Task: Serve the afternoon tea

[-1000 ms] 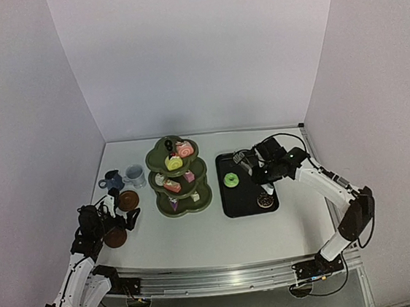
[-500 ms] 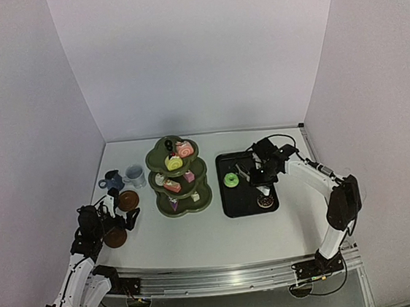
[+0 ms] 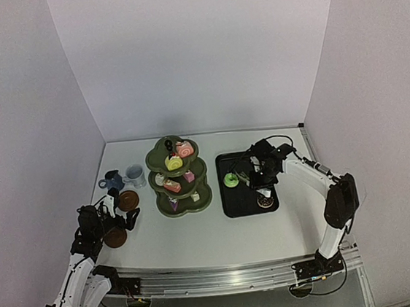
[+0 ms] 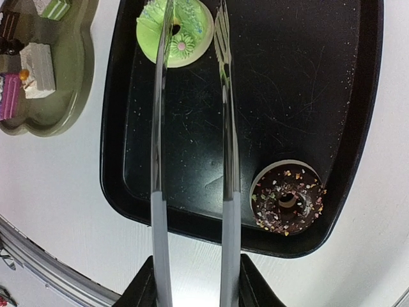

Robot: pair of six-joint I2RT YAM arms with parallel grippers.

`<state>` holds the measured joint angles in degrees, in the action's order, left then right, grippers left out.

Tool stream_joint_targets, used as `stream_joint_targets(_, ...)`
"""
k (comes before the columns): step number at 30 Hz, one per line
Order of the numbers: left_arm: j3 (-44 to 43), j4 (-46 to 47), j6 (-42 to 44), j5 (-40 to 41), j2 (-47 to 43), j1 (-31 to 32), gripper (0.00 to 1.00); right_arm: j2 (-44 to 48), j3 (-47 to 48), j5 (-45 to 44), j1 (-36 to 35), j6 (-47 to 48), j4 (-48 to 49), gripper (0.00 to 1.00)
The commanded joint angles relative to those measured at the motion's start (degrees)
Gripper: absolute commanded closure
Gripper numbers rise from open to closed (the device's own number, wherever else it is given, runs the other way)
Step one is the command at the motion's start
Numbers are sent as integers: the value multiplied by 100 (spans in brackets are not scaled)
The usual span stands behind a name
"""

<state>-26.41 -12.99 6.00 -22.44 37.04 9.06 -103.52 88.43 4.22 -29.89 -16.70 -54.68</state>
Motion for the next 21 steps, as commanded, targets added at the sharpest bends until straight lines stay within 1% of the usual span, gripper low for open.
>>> stream_joint_targets(1, 18, 105, 60, -41, 6, -25, 1, -228, 410, 16, 2, 198, -239, 65)
stream_joint_targets(7, 30, 108, 90, -32, 14, -27, 1, -365, 611, 136, -1, 229, -277, 65)
stream_joint_targets(10, 31, 114, 88, -32, 10, -25, 1, -460, 690, 221, -3, 230, -294, 69)
stream_joint_targets(14, 30, 93, 110, -15, -16, -20, 1, -462, 692, 103, 0, 248, -346, 84)
stream_joint_targets(16, 29, 101, 113, -13, -21, -25, 1, -427, 714, 44, 0, 270, -397, 90)
stream_joint_targets(19, 30, 116, 110, -6, -28, -21, 1, -315, 783, -86, -1, 311, -454, 98)
stream_joint_targets(21, 31, 122, 111, -6, -38, -19, 1, -233, 889, -229, 1, 335, -522, 100)
